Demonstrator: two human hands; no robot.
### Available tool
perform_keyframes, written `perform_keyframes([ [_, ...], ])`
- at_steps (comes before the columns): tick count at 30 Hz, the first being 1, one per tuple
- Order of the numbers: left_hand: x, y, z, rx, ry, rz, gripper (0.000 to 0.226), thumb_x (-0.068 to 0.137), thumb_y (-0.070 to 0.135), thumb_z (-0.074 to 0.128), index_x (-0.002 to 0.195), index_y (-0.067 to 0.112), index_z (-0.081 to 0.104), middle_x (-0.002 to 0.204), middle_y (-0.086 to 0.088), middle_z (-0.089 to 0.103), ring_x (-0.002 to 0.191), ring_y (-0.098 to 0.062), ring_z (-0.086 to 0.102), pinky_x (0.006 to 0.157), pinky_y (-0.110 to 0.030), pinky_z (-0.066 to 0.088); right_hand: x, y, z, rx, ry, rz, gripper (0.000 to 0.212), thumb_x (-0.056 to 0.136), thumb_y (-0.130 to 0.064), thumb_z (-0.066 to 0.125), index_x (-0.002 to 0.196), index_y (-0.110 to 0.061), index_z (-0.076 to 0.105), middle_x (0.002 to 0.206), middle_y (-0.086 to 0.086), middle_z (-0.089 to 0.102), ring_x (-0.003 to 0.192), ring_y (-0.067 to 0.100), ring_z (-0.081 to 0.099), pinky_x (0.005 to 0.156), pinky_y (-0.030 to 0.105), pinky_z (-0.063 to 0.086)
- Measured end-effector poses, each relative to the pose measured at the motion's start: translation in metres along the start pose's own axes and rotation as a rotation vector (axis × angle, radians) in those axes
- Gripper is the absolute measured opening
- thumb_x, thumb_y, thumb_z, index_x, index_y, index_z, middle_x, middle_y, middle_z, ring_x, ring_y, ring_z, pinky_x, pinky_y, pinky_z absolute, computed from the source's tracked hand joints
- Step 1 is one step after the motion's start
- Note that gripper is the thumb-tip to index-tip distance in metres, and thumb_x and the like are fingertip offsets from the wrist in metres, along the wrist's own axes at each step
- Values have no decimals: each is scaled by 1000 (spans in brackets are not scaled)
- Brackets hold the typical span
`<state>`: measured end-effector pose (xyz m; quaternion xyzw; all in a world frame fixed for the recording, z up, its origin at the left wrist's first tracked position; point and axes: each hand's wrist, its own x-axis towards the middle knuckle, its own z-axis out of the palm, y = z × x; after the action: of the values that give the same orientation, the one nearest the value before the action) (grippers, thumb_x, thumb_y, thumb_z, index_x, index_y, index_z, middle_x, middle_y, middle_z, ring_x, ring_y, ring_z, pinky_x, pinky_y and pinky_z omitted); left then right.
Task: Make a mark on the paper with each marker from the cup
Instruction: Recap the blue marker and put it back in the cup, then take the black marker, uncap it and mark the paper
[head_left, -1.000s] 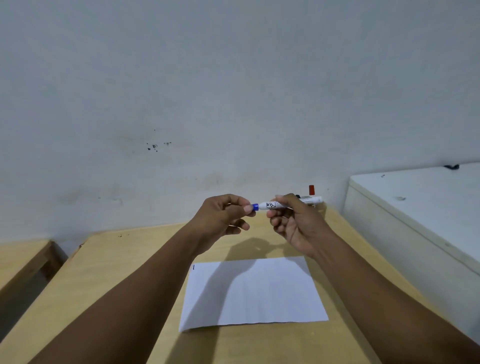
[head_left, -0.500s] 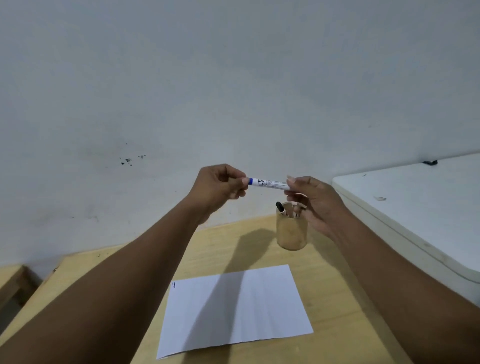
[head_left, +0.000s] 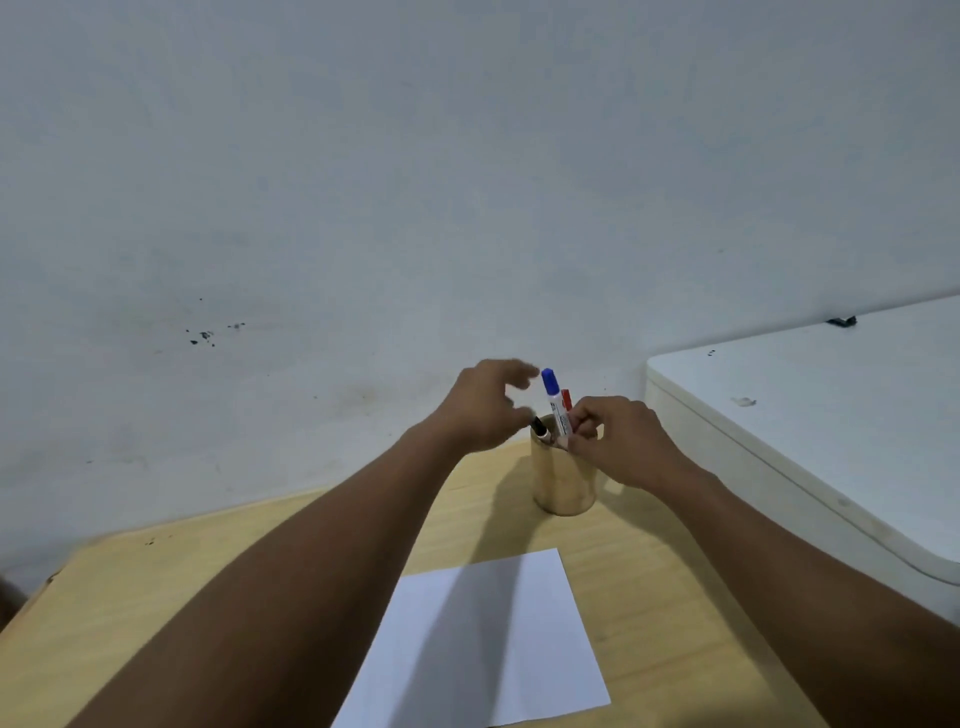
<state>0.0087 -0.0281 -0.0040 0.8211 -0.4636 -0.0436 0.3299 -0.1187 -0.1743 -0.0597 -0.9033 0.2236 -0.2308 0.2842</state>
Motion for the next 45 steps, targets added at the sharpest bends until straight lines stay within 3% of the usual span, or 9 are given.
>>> perform_keyframes([
  [4,-2,-16,19,84,-12,7,31,87,16,76,118,16,75,112,-5,78,87,-15,68,82,-24,50,-1,5,7,36,36,33,8,78,-40,76,77,-35,70,78,-21,70,97,13,68,97,45,46],
  [8,4,-15,26,83,16,21,9,85,13,77,94,13,79,92,-3,80,70,-4,61,72,-27,50,-3,5,5,130,61,67,10,75,-42,77,81,-38,69,82,-15,75,96,11,69,98,48,48],
  [14,1,-7,4,84,183,49,8,93,18,67,95,12,72,87,0,77,79,-14,68,70,-22,49,-8,-6,-1,215,155,-5,25,76,-41,72,99,-32,69,95,-12,71,103,19,62,96,52,48],
  [19,-26,-11,-69,-128,329,-41,10,93,20,67,93,9,68,89,-6,79,74,-21,76,74,-38,62,-1,-56,5,121,108,-127,48,84,-50,71,128,-33,61,125,-10,65,122,16,51,104,47,40],
  [25,-99,-35,-135,-535,324,-102,11,97,12,66,92,3,62,86,-14,73,65,-23,73,69,-34,61,-2,-132,35,368,-123,-232,18,88,-34,72,91,-17,74,81,1,78,79,22,75,75,38,54],
  [28,-138,-68,-146,-626,336,-190,12,97,14,66,101,3,67,90,-16,71,68,-25,72,70,-32,62,-19,-162,49,552,-259,-230,17,86,-16,78,97,-4,73,73,11,74,57,15,69,61,22,50],
  [36,-205,-139,-113,-836,473,-389,28,97,24,66,101,-3,74,77,-9,64,63,-21,68,65,-27,59,-51,-199,102,1233,-594,199,14,92,-19,69,103,-11,70,80,10,69,62,18,68,60,26,48],
  [40,-217,-146,-99,-899,419,-388,32,92,22,72,103,-8,74,79,-12,66,68,-22,70,67,-26,58,-64,-206,133,1205,-613,306,21,88,-36,74,93,-16,70,72,5,70,57,14,66,54,24,46],
  [45,-221,-157,-92,-870,408,-432,27,94,25,70,85,-1,73,72,-8,65,63,-19,72,66,-25,60,-65,-209,156,1177,-586,265,16,93,-22,70,85,-9,65,72,11,67,55,14,66,52,20,48],
])
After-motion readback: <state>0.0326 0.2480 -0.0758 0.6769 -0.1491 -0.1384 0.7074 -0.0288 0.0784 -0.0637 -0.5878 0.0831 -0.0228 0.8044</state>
